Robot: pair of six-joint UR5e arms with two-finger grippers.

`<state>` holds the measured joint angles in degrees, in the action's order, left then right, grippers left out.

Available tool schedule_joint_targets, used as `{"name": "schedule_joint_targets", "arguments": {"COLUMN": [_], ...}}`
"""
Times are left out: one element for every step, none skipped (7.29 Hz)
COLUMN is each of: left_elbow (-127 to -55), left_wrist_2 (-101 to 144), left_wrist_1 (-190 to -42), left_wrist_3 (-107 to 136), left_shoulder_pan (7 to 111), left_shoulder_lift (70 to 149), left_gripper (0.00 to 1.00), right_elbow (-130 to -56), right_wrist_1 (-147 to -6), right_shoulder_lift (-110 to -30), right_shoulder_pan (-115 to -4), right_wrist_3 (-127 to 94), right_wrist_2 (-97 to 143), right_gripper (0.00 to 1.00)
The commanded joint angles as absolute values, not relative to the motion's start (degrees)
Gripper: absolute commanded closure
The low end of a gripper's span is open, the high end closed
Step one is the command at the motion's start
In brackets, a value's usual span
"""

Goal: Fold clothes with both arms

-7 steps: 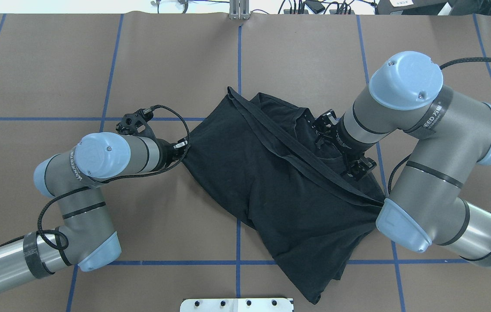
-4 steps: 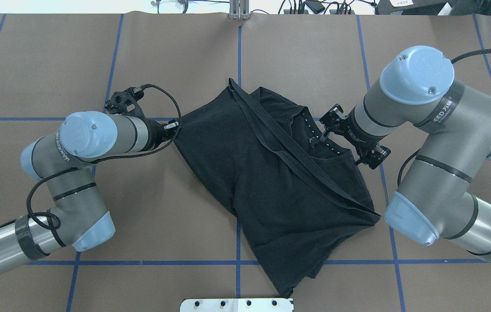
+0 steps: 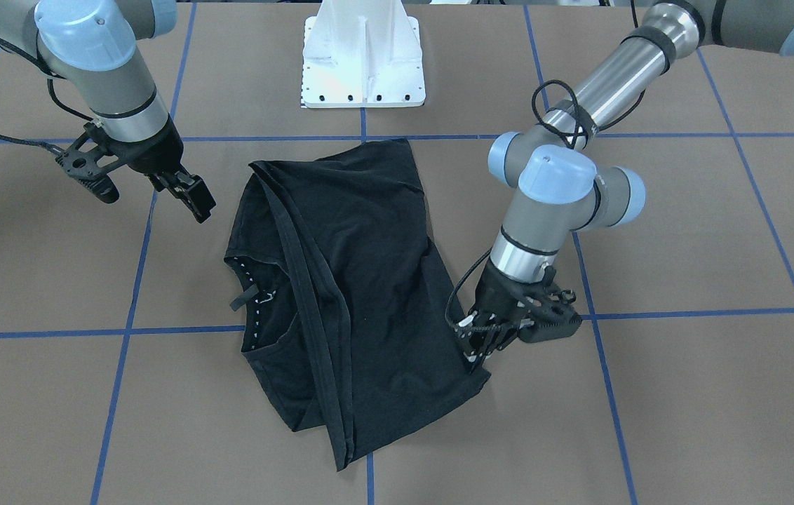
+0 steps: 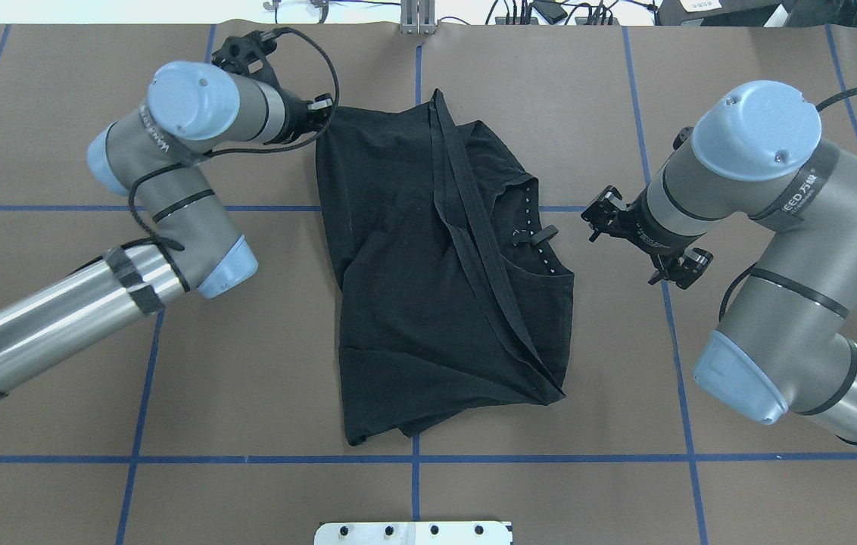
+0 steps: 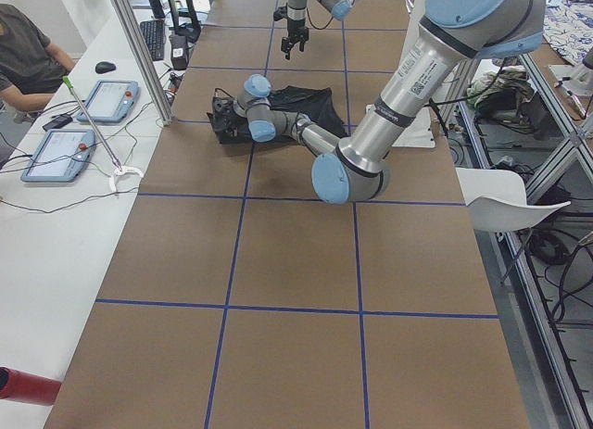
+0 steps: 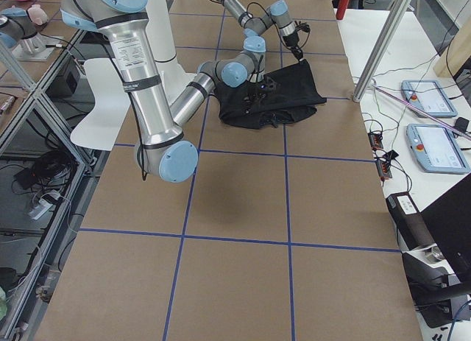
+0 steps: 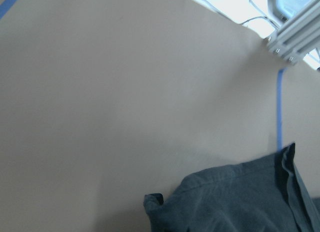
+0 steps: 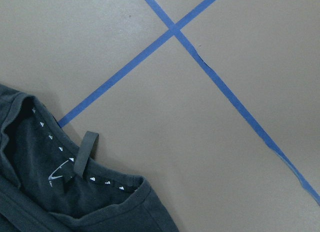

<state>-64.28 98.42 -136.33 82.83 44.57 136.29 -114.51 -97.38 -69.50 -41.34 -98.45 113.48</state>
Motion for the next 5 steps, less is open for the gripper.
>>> {"name": "schedule_joint_targets", "arguments": {"left_elbow": [-47.7,-41.4,-41.4,-44.5,-52.7], "left_wrist_2": [99.8,99.7,100.3,102.4,105.6], "left_wrist_1": [-143.9,-146.0,-146.0,-145.5,-144.0], "left_wrist_3": [79.0,77.2,75.3,75.1,75.1], "left_shoulder_pan": [46.1,46.9,48.0,49.3,49.6], "left_shoulder_lift": [147.5,151.9,152.1,152.1,146.9], "left_gripper": [1.0,0.62,0.01,0.0,0.0], "right_elbow": [-114.6,-114.8,-114.7,-114.3,-114.1], "right_wrist_1": [-97.4,-97.4,-97.4,-97.3,-96.8], "right_shoulder_lift": [-69.4,-69.6,-69.4,-69.0,-68.7], "right_shoulder_pan": [-41.4,-41.3,-41.1,-41.0,-40.9], "right_wrist_3": [-98.3,-98.4,-98.6,-98.5,-98.4], "right_wrist_2": [113.4,113.3,113.3,113.2,112.4], "right_gripper": [0.0,0.0,0.0,0.0,0.0]}}
